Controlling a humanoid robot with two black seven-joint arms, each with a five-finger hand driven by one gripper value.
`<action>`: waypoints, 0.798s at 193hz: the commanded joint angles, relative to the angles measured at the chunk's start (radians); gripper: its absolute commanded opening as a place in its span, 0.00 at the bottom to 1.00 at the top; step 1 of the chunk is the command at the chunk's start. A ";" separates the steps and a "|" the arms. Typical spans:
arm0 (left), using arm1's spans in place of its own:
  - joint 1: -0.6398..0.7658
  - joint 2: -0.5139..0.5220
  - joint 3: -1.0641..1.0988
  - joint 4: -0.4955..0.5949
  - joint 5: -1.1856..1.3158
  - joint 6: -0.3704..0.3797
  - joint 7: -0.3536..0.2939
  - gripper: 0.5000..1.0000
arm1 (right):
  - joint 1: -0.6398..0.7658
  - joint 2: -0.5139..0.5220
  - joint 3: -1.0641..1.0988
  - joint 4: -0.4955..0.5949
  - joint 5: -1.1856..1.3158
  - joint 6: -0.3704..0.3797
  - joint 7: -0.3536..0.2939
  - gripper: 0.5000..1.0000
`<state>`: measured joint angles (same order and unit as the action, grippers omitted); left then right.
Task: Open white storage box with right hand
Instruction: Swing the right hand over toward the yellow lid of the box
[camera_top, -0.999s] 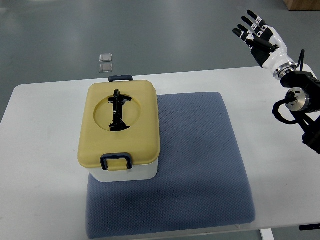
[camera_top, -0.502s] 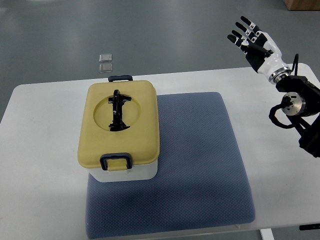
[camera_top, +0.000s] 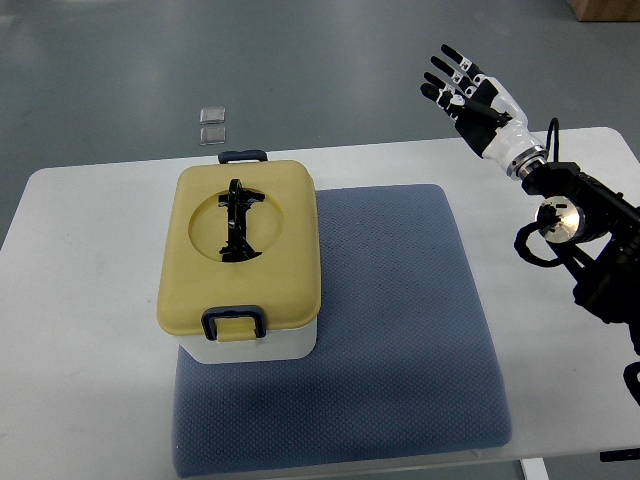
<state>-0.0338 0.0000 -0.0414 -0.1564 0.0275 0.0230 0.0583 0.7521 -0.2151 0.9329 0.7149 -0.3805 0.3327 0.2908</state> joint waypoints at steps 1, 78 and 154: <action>0.000 0.000 0.000 0.000 0.000 0.000 0.000 1.00 | 0.003 0.003 0.000 0.000 -0.001 0.022 -0.001 0.86; 0.000 0.000 0.000 0.000 0.000 0.000 0.000 1.00 | 0.016 0.022 -0.019 0.003 -0.112 0.022 0.002 0.86; 0.000 0.000 0.000 0.000 0.000 0.000 0.000 1.00 | 0.044 0.026 -0.020 0.038 -0.247 0.026 0.005 0.86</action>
<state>-0.0338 0.0000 -0.0414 -0.1564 0.0277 0.0230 0.0583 0.7919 -0.1811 0.9127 0.7282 -0.5872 0.3575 0.2939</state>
